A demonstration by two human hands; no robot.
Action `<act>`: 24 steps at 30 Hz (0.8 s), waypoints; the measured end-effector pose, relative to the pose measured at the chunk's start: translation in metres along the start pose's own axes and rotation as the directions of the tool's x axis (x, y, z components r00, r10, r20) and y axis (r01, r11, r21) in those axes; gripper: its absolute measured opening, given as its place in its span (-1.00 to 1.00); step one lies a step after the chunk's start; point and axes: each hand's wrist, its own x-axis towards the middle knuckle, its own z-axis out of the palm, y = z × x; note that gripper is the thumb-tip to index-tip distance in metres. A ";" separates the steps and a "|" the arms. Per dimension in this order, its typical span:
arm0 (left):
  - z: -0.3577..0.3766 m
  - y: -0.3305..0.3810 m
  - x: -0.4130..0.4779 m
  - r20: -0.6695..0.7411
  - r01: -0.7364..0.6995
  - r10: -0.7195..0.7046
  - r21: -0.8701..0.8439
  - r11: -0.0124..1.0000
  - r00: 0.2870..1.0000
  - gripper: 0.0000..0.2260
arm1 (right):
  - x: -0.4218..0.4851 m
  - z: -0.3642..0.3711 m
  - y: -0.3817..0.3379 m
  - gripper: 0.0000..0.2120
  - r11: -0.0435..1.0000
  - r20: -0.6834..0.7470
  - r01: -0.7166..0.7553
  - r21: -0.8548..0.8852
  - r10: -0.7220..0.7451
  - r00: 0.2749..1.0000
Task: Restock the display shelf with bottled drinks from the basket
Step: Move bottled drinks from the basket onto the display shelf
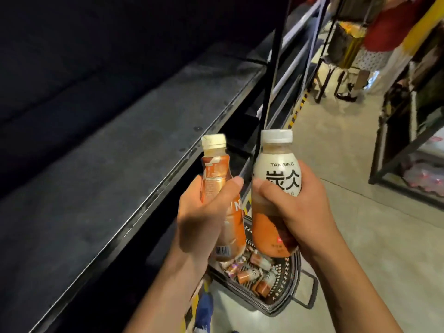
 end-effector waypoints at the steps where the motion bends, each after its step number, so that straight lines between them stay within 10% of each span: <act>1: -0.011 0.008 -0.008 -0.041 -0.023 0.022 -0.032 0.999 0.999 -0.65 | -0.001 0.011 -0.011 -0.62 1.000 0.055 0.029 -0.003 -0.029 0.998; 15: -0.212 0.058 -0.218 -0.698 -0.271 0.178 -0.023 0.962 0.694 -0.81 | -0.143 0.205 -0.129 -0.68 0.954 0.696 0.223 0.198 -0.297 0.653; 24: -0.323 0.030 -0.425 -0.843 -0.310 0.298 0.166 0.936 0.447 -0.75 | -0.352 0.306 -0.173 -0.53 0.898 0.768 0.145 0.416 -0.432 0.472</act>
